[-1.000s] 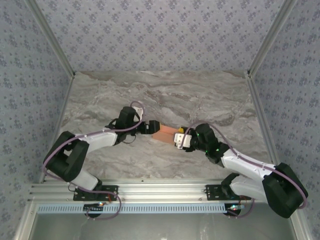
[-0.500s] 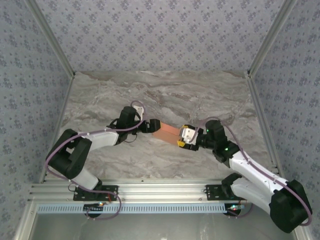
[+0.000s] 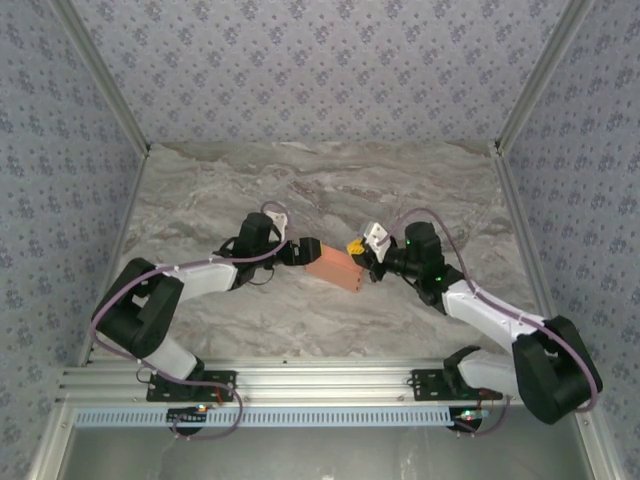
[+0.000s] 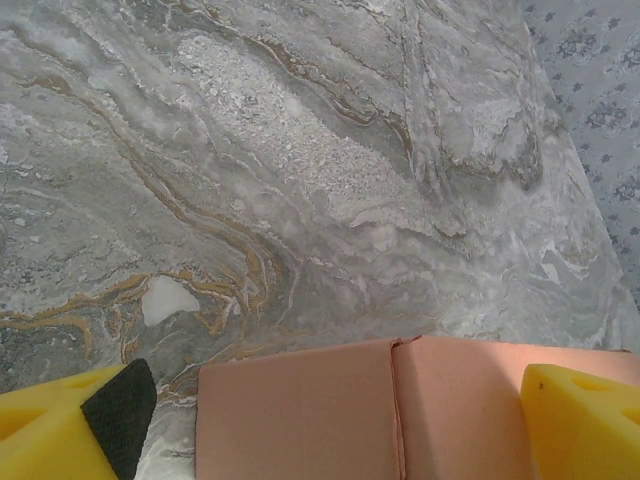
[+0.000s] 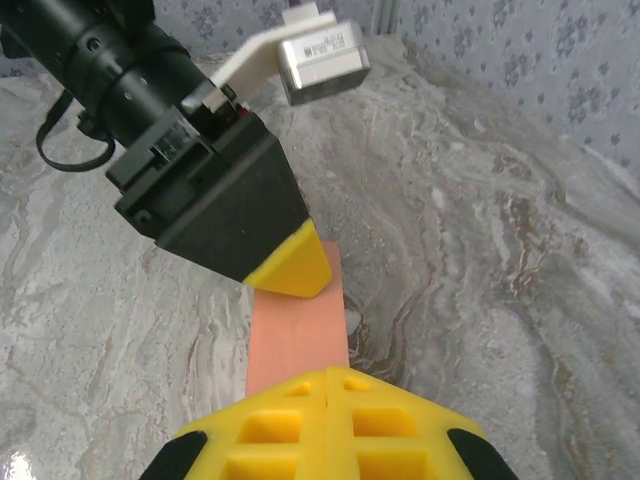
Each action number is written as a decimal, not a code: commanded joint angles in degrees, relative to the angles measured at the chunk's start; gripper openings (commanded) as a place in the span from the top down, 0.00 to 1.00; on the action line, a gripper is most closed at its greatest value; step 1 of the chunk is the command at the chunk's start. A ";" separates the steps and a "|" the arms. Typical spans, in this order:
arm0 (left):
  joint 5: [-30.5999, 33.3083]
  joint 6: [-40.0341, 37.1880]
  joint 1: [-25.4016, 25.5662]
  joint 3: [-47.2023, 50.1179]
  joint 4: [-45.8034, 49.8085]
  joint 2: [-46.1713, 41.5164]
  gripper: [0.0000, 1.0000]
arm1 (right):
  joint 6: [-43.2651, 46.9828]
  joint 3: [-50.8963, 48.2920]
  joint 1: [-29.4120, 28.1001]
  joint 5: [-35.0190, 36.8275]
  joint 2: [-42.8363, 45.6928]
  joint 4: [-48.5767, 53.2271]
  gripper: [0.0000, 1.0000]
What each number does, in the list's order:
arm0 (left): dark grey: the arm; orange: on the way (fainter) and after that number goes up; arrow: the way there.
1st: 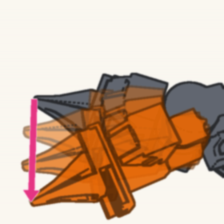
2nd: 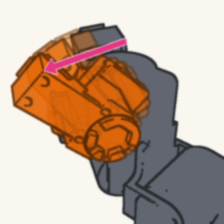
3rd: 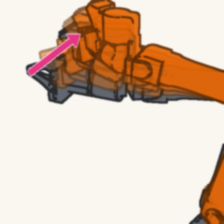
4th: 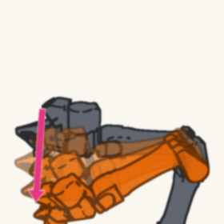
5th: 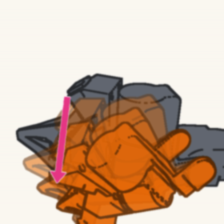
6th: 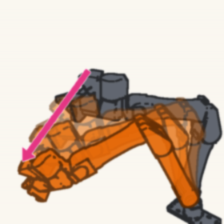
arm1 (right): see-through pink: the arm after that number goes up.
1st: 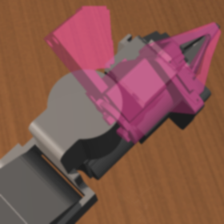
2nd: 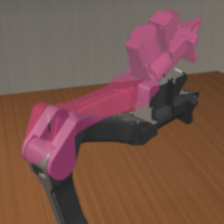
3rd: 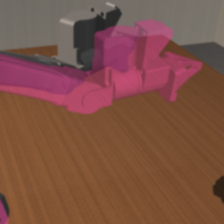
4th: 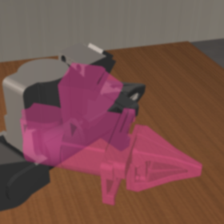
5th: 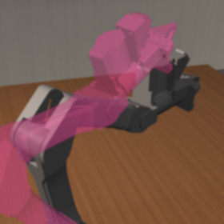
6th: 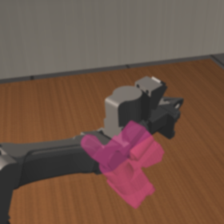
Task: Fold the paper box
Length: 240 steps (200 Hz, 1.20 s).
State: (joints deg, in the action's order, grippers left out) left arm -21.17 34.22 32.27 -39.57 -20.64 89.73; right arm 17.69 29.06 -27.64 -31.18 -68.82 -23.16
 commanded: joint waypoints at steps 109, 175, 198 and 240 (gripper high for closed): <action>4.82 -0.86 0.12 1.35 8.84 1.15 0.04 | 2.93 1.46 0.04 -6.09 -5.84 -10.66 0.99; 4.78 -1.40 -0.05 -0.15 11.23 -0.02 0.03 | 2.29 -2.29 -0.82 -5.56 -19.81 -19.93 0.99; 3.35 0.03 -0.19 -1.48 11.86 -1.96 0.03 | 2.62 -4.56 -0.81 -3.94 -20.56 -20.26 0.99; 3.68 -0.51 -2.22 -3.01 15.32 -8.73 0.01 | 5.66 -4.27 -0.71 -4.13 -19.95 -15.77 0.99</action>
State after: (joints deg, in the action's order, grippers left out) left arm -19.27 34.39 31.81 -40.73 -11.09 85.54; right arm 20.05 27.03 -28.25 -36.67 -87.11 -47.27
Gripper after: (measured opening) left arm 0.986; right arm 0.050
